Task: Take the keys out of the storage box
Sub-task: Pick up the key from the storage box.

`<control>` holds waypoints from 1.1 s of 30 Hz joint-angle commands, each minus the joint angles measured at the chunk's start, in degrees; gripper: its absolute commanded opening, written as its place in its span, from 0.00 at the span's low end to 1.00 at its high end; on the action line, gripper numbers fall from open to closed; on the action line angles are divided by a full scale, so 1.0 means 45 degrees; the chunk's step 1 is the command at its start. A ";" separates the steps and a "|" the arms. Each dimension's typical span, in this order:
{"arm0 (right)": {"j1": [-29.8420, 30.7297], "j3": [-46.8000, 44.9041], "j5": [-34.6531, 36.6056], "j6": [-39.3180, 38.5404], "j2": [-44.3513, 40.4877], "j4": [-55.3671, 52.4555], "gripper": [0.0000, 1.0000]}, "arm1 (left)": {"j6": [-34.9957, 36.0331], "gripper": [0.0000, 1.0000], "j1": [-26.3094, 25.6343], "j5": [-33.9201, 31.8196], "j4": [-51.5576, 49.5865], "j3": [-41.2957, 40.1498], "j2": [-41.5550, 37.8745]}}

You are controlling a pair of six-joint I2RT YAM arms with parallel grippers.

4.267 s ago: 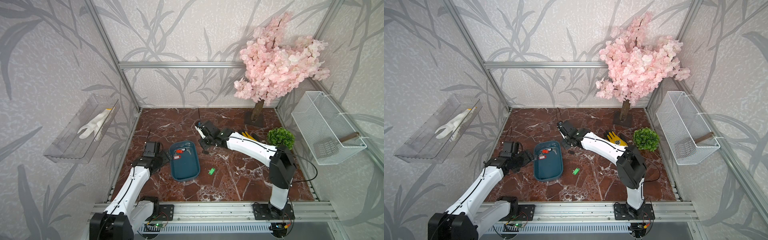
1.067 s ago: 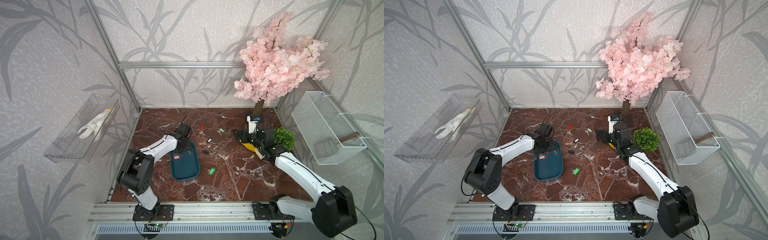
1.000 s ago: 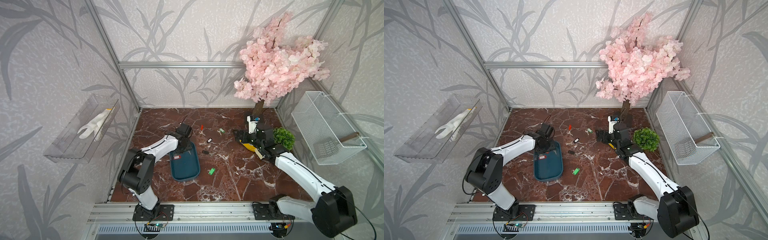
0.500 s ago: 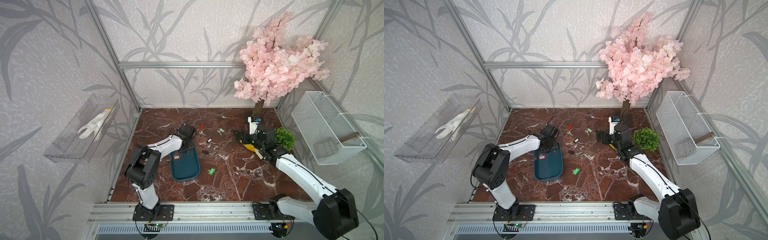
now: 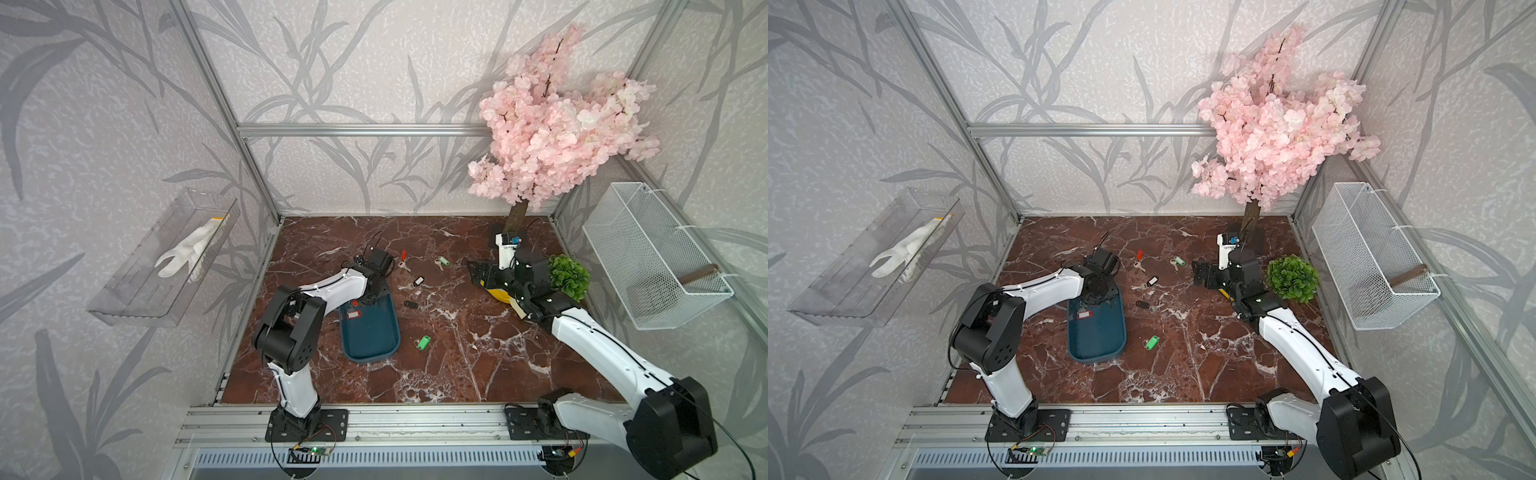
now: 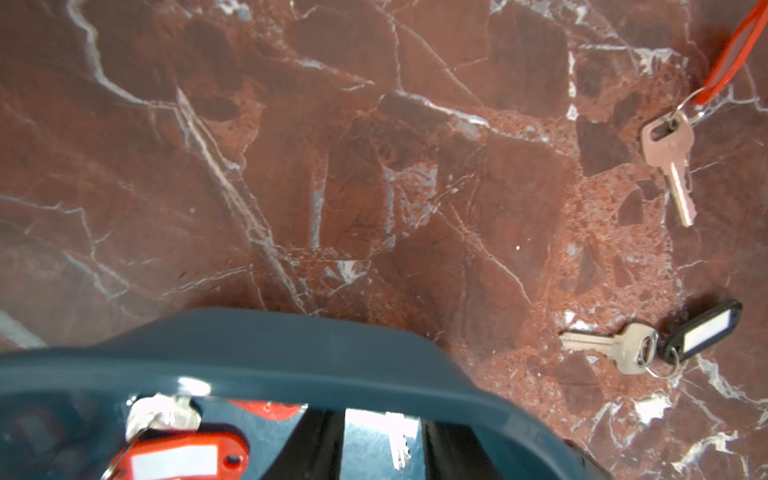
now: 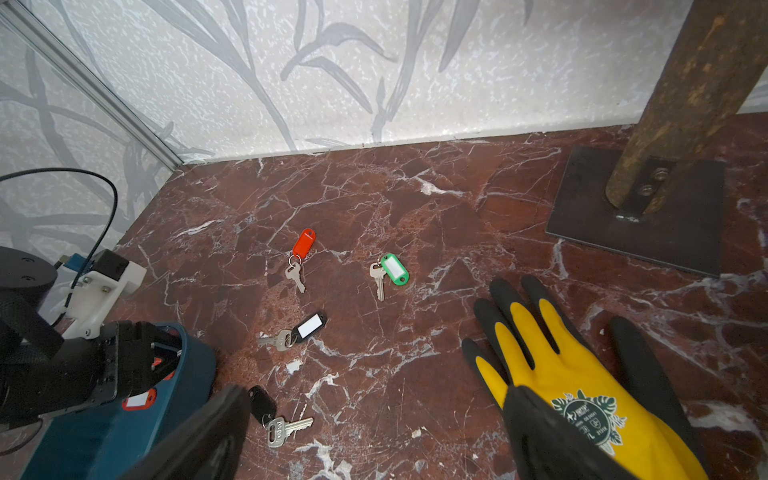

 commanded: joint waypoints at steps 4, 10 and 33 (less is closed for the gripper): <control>-0.0098 -0.0134 -0.0039 -0.0061 -0.0104 0.0294 0.99 | 0.0004 0.34 -0.0044 -0.0299 -0.0093 0.0326 0.0399; -0.0112 -0.0134 -0.0041 -0.0064 -0.0084 0.0280 0.99 | 0.0033 0.31 -0.0048 -0.0392 -0.0151 0.0356 0.0602; -0.0247 -0.0038 0.0353 -0.0034 -0.0638 -0.0143 0.99 | 0.0952 0.00 -0.0105 -0.0392 -0.0564 -0.0701 -0.1488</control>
